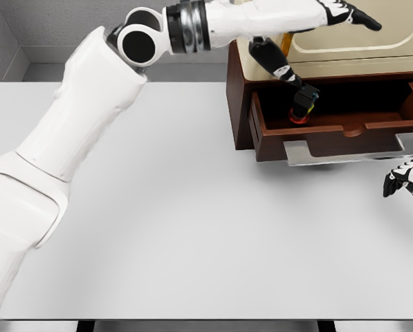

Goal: Put the switch into the drawer with left arm, and close the drawer with right arm

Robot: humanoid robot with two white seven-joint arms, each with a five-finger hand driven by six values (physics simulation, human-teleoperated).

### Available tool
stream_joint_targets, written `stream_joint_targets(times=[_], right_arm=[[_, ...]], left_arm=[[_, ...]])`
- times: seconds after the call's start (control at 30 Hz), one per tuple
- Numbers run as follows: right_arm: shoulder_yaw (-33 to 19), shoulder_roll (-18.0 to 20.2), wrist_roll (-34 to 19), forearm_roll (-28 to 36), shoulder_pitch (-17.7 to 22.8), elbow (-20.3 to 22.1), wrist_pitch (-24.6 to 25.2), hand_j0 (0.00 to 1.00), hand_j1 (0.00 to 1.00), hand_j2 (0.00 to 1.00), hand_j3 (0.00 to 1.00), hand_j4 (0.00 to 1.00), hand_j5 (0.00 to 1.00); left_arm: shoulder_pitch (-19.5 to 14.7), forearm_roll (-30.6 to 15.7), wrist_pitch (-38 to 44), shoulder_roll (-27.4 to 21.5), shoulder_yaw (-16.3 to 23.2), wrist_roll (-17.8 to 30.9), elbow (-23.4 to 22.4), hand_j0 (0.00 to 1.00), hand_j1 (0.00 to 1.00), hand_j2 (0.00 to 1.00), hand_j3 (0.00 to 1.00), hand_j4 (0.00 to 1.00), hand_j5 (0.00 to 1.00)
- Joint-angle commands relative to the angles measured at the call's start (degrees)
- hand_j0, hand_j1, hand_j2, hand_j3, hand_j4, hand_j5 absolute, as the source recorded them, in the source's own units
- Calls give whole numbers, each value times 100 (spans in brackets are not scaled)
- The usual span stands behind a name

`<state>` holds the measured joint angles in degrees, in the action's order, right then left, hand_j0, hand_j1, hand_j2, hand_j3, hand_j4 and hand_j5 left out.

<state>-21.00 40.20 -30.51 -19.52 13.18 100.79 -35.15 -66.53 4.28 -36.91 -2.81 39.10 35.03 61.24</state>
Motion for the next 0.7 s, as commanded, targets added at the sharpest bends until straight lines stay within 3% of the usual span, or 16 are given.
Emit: stream_joint_targets(times=[0.0,0.13,0.23,0.27,0.37,0.5,0.67], right_arm=[[-1,6,2,36,0,2,15,27,27,27,27,27,27],[-1,6,2,45,-18,2,15,27,27,27,27,27,27],[-1,6,2,36,-18,2,15,27,27,27,27,27,27],[-1,6,2,36,-9,2,15,27,27,27,27,27,27],[-1,6,2,36,-9,2,15,27,27,27,27,27,27],[-1,85,2,36,0,2,15,27,27,27,27,27,27],[-1,85,2,36,-9,2,15,27,27,27,27,27,27]], left_arm=[[0,-472,191,-132,-86,-3,811,100,100,100,100,100,100],[220,-481,191,-317,-51,-3,1470,100,100,100,100,100,100],[580,-885,191,-1037,-51,-3,2595,100,100,100,100,100,100],[598,-999,191,-1143,-51,-3,2771,100,100,100,100,100,100],[615,-955,191,-1143,-42,-3,2701,100,100,100,100,100,100],[615,-516,191,-1108,116,-3,2033,100,100,100,100,100,100],[536,-542,191,-1213,766,-3,2164,100,100,100,100,100,100]])
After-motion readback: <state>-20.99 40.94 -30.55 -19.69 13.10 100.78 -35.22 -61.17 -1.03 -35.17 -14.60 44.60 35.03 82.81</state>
